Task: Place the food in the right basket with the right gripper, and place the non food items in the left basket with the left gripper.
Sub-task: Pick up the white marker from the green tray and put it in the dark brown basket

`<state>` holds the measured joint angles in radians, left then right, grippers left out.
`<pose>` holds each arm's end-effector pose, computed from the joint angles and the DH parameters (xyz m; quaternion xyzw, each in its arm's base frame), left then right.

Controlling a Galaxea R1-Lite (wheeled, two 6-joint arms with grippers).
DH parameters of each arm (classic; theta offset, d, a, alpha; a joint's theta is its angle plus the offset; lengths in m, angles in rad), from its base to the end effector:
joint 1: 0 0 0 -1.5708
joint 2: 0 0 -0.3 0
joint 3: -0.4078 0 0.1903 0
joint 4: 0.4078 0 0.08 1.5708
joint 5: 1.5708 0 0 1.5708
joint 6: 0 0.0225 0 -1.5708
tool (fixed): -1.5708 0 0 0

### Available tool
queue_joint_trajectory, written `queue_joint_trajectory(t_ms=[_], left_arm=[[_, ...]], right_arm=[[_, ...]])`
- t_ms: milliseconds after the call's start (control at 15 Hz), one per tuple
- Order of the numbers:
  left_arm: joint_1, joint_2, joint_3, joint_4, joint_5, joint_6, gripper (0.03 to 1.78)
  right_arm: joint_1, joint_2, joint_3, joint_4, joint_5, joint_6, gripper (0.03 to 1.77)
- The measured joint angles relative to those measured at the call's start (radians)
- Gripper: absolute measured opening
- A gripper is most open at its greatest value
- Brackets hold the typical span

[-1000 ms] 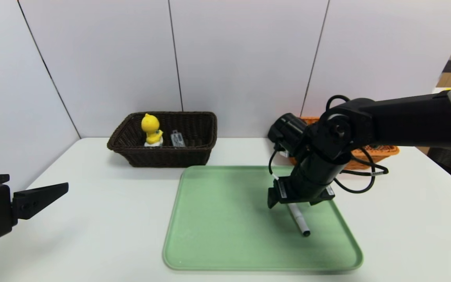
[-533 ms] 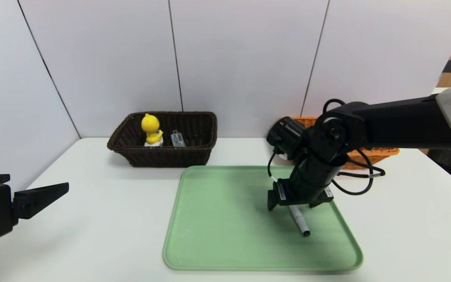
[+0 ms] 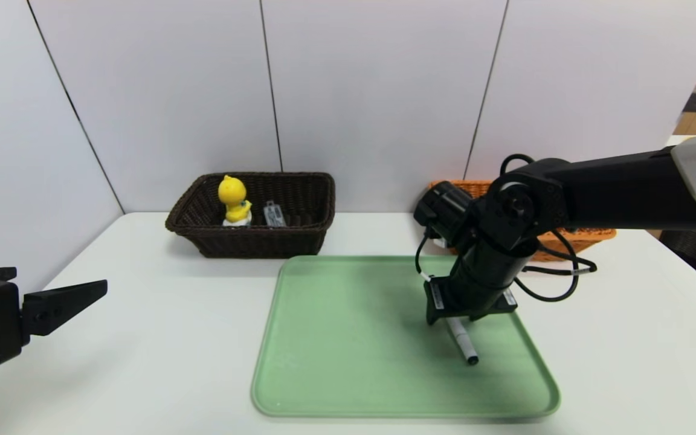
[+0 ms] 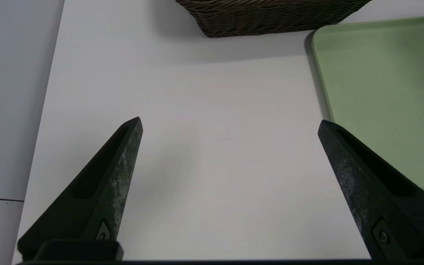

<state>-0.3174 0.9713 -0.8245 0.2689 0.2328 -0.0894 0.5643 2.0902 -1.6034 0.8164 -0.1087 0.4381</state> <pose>0.1040 -0.0287 0.2556 0.0123 0.2002 -0.0325 0.9791 0.3103 0.1935 0.1467 -0.0271 0.5978 0.0509 0.7996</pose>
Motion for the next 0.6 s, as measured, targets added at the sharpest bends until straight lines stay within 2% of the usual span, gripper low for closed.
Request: queue_joint_trajectory(t_ms=[267, 333, 600], left_arm=[[0.0, 0.0, -0.006, -0.002, 0.001, 0.0, 1.69], [0.003, -0.001, -0.008, -0.003, 0.001, 0.0, 1.69], [0.022, -0.003, -0.014, -0.003, 0.001, 0.0, 1.69]], right_arm=[[-0.001, 0.0, 0.006, -0.001, 0.003, 0.001, 0.7], [-0.001, -0.001, 0.01, -0.002, 0.003, 0.001, 0.17], [-0.002, -0.005, 0.022, -0.004, 0.003, 0.002, 0.17]])
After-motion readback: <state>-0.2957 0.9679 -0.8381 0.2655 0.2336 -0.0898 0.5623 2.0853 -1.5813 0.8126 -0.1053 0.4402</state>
